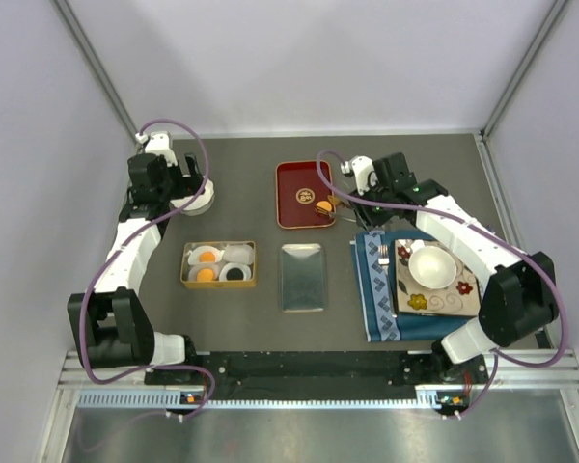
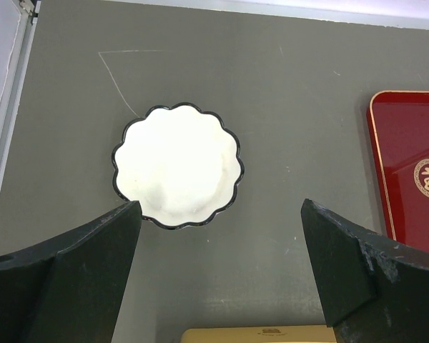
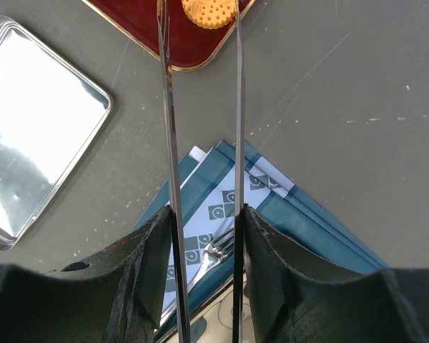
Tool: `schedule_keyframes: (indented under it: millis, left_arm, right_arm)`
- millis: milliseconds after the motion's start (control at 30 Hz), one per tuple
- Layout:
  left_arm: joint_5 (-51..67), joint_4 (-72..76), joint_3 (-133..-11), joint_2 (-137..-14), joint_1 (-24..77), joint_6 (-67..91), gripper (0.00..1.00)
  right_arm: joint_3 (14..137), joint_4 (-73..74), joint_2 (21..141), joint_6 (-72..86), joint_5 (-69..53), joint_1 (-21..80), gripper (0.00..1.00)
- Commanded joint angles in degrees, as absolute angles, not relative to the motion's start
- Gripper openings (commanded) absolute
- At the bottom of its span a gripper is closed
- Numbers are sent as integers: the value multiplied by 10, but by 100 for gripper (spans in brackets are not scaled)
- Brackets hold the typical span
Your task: Pack the cookies
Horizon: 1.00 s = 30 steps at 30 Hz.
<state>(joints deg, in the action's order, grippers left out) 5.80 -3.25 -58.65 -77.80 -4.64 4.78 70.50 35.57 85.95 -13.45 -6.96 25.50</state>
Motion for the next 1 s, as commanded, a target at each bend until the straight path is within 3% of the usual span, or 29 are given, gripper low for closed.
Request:
schedule_keyframes:
  millis: [0,967]
  left_arm:
    - [67,-11,-586,-768,-50,46,99]
    - [62,-11,-594,-778,-51,42,99]
  right_arm:
    - [714,331,851,-139,-75,248,43]
    - [771,330,930,-136,-100,249,42]
